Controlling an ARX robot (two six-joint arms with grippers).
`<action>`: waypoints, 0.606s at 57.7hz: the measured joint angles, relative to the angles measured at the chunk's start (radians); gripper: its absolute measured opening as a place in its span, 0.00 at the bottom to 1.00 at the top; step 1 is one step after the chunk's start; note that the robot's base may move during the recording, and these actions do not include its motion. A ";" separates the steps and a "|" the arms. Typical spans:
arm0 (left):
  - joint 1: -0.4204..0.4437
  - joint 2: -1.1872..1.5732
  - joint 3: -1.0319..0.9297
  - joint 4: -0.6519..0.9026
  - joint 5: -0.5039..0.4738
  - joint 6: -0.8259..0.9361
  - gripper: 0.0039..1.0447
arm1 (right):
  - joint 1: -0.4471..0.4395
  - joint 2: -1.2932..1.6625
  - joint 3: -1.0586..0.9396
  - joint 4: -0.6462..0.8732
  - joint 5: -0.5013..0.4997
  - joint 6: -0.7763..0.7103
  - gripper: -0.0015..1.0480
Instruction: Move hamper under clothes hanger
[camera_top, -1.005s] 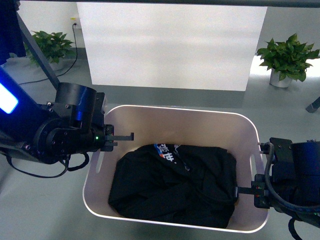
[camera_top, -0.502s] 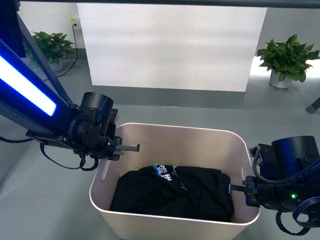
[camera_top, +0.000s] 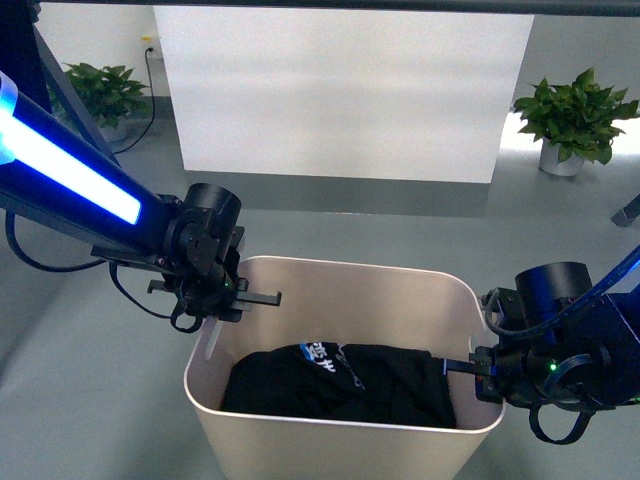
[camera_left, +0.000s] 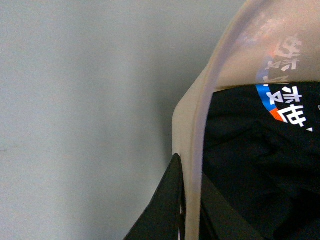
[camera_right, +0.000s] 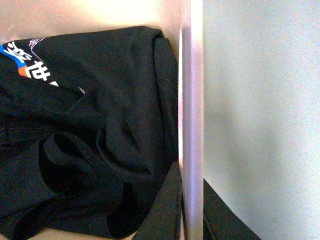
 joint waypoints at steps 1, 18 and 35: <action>0.000 0.002 0.000 -0.003 0.001 0.000 0.03 | 0.000 0.001 0.003 -0.003 0.000 -0.001 0.03; 0.001 0.005 0.000 -0.030 0.001 -0.003 0.03 | 0.000 0.012 0.032 -0.034 0.005 -0.011 0.03; 0.003 0.009 -0.001 -0.010 0.043 -0.010 0.42 | 0.002 0.021 0.038 -0.018 0.016 -0.011 0.35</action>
